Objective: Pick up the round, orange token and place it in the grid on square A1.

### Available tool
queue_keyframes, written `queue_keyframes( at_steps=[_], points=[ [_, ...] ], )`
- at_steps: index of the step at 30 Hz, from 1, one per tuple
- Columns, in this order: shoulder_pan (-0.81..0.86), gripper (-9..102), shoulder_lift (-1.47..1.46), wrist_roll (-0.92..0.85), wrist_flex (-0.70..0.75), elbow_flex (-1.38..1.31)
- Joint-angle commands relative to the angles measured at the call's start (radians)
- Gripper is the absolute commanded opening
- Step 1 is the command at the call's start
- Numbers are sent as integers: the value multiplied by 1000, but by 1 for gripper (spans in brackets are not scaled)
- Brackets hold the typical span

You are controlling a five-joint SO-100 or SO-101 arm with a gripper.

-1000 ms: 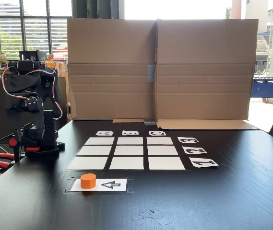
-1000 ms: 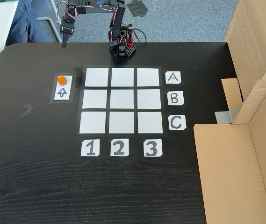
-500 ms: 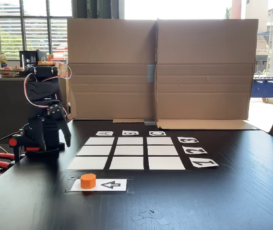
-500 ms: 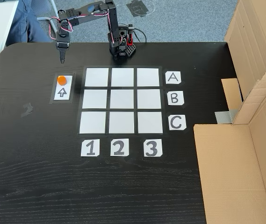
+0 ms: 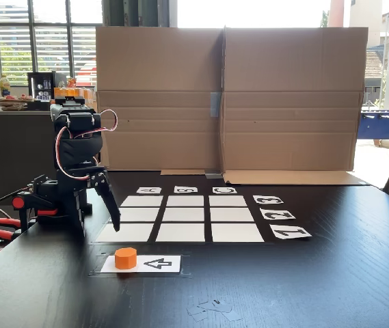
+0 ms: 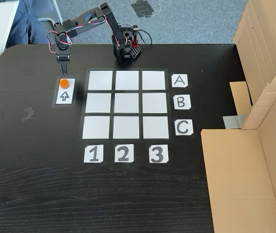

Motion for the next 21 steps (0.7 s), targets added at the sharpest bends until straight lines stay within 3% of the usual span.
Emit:
queue_keyframes(
  at_steps=[1,21],
  points=[
    [-31,25,2,12,-6,-34],
    [-75,27,-210,46,2,-262]
  ],
)
